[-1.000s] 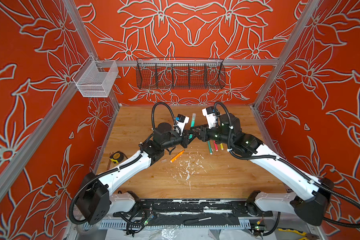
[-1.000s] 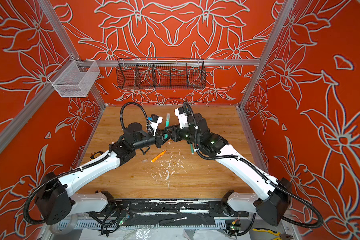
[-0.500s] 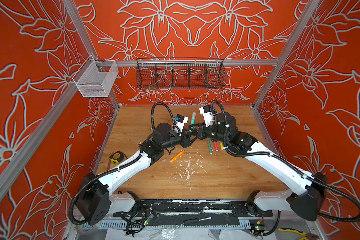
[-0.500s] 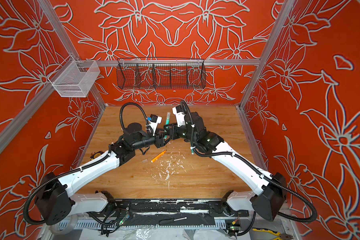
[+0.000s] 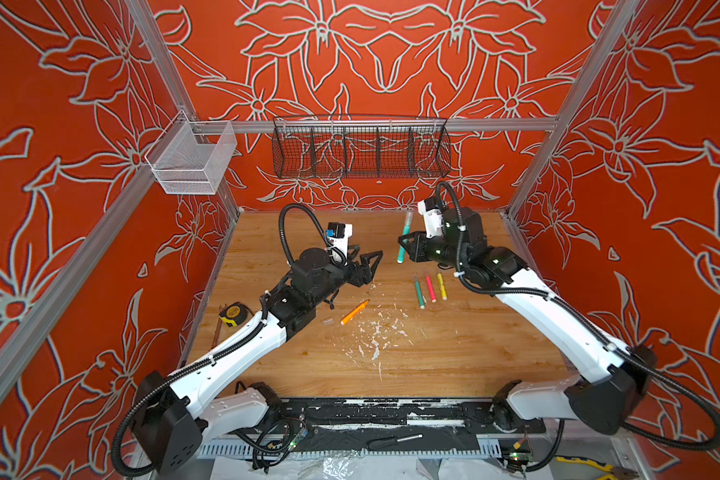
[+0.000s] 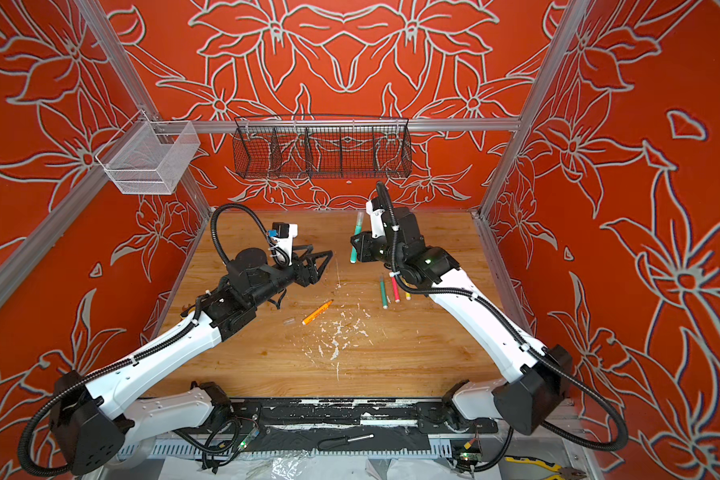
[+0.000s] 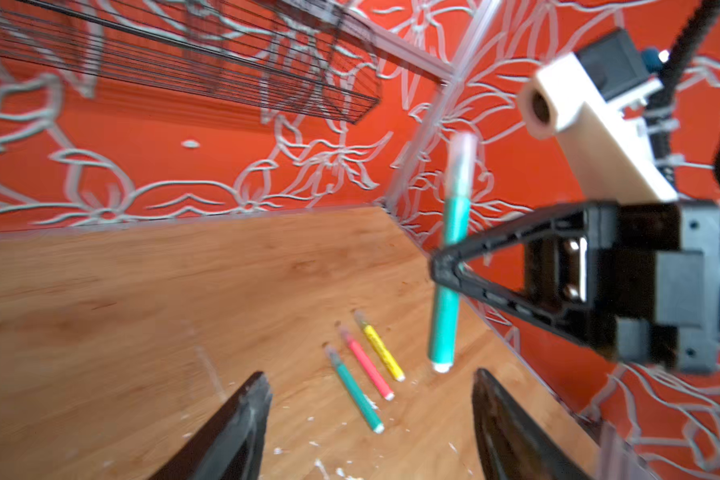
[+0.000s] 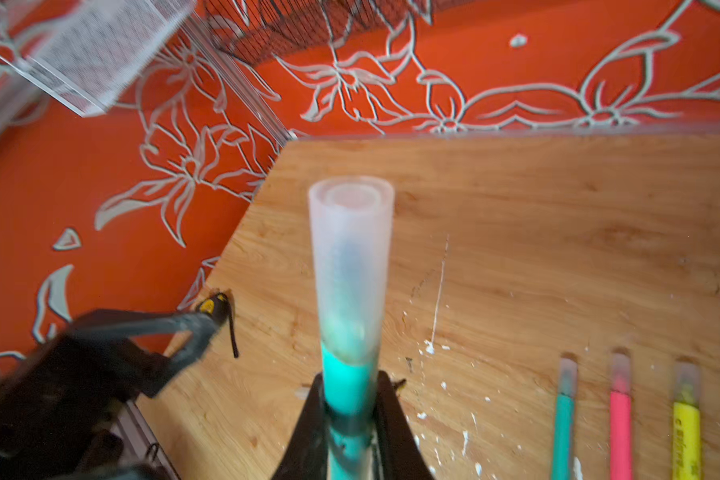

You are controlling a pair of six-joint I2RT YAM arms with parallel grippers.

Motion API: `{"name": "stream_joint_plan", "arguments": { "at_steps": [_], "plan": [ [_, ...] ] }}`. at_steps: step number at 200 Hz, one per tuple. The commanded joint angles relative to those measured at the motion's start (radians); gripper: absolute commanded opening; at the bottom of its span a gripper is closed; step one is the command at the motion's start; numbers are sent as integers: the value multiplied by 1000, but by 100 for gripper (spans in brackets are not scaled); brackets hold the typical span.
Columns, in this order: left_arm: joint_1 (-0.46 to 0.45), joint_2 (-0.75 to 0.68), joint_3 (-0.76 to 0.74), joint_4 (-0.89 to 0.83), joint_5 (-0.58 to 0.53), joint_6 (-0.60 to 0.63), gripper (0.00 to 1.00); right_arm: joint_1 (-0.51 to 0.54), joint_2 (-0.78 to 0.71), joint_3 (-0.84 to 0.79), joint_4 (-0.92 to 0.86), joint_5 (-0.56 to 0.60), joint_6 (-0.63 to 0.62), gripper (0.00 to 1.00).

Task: Insert the pens into the pen caps
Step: 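Carry the capped marker with the right gripper while the left gripper opens and withdraws, then lower the capped green marker beside the other markers and open the right gripper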

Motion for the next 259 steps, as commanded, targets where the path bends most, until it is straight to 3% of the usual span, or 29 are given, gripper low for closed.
{"name": "stream_joint_plan", "arguments": {
  "at_steps": [1,27,55,118,165,259],
  "plan": [
    [5,-24,27,-117,-311,-38,76,-19,123,35,-219,-12,-76,0],
    [9,-39,25,-121,-329,-44,76,-44,260,87,-334,31,-123,0],
    [10,-39,21,-118,-332,-35,77,-66,413,135,-400,-12,-126,0],
    [12,-36,22,-122,-318,-36,76,-87,631,195,-420,-8,-89,0],
    [12,-25,24,-124,-315,-40,76,-100,668,159,-379,-11,-61,0],
    [12,-20,27,-130,-313,-42,76,-104,684,130,-350,7,-24,17]
  ]
}}
